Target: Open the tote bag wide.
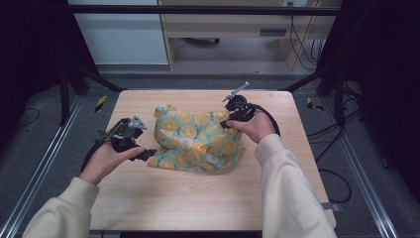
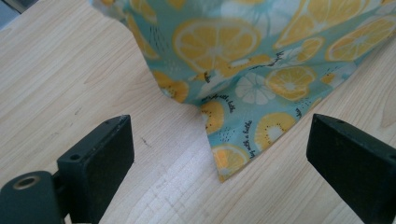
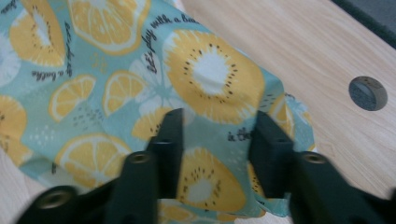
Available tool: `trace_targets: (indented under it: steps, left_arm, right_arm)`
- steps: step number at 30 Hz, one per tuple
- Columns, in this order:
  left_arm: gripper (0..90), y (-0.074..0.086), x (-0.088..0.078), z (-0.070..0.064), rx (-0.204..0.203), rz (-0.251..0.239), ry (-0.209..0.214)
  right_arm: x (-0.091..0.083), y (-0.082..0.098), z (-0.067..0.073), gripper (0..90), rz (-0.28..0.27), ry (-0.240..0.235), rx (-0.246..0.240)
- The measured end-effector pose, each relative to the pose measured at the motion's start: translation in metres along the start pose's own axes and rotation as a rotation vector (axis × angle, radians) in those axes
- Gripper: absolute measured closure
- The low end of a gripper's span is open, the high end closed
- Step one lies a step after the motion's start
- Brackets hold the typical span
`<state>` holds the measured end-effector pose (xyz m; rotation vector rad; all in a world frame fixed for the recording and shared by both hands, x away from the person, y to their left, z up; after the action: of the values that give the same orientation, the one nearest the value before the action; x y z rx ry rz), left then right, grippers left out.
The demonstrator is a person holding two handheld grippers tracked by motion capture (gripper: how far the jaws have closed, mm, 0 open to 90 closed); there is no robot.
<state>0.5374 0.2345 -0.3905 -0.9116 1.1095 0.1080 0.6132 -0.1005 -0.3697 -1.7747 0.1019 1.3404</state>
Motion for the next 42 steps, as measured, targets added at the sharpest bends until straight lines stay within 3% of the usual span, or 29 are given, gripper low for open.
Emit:
trace_targets:
  steps: [4, 7, 13, 18, 21, 22, 27, 33, 42]
  left_arm:
    - [7.4, -0.001, 0.000, -0.001, 0.009, 0.001, 0.002]
    - [7.4, -0.002, -0.001, -0.001, 0.012, 0.005, -0.001]
    - [7.6, -0.002, -0.014, 0.001, 0.007, -0.016, -0.008]
    - [7.8, -0.002, -0.023, 0.002, 0.009, -0.020, -0.015]
    - [8.1, -0.002, -0.030, 0.002, 0.008, -0.022, -0.021]
    - [8.3, -0.003, -0.033, 0.002, 0.011, -0.017, -0.022]
    - [9.7, -0.010, -0.037, -0.001, 0.029, -0.001, -0.027]
    - [10.8, -0.023, -0.035, -0.005, 0.058, 0.023, -0.029]
    - [13.4, -0.033, -0.015, -0.010, 0.068, 0.047, -0.020]
  right_arm:
    - [-0.001, -0.002, 0.006, 83.8, 0.011, -0.007, -0.042]
    - [-0.007, -0.003, 0.011, 90.0, -0.019, -0.014, -0.062]
    - [-0.028, 0.004, 0.038, 90.0, -0.081, -0.053, -0.114]
    - [-0.047, 0.024, 0.069, 90.0, -0.116, -0.085, -0.159]
    - [-0.051, 0.034, 0.080, 90.0, -0.129, -0.098, -0.178]
    - [-0.052, 0.043, 0.090, 90.0, -0.130, -0.110, -0.187]
    - [-0.046, 0.059, 0.107, 90.0, -0.118, -0.138, -0.188]
    - [-0.031, 0.077, 0.121, 90.0, -0.048, -0.168, -0.209]
    - [-0.017, 0.089, 0.135, 90.0, -0.006, -0.202, -0.234]
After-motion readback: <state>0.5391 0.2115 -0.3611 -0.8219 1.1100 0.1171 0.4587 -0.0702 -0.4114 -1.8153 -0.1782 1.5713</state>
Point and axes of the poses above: each handheld gripper's, and its own axes: x roughly forward along the jaws, y roughly out of its underside, z roughly to its left, the point moved 2 cm from there along x, roughly forward along the jaws
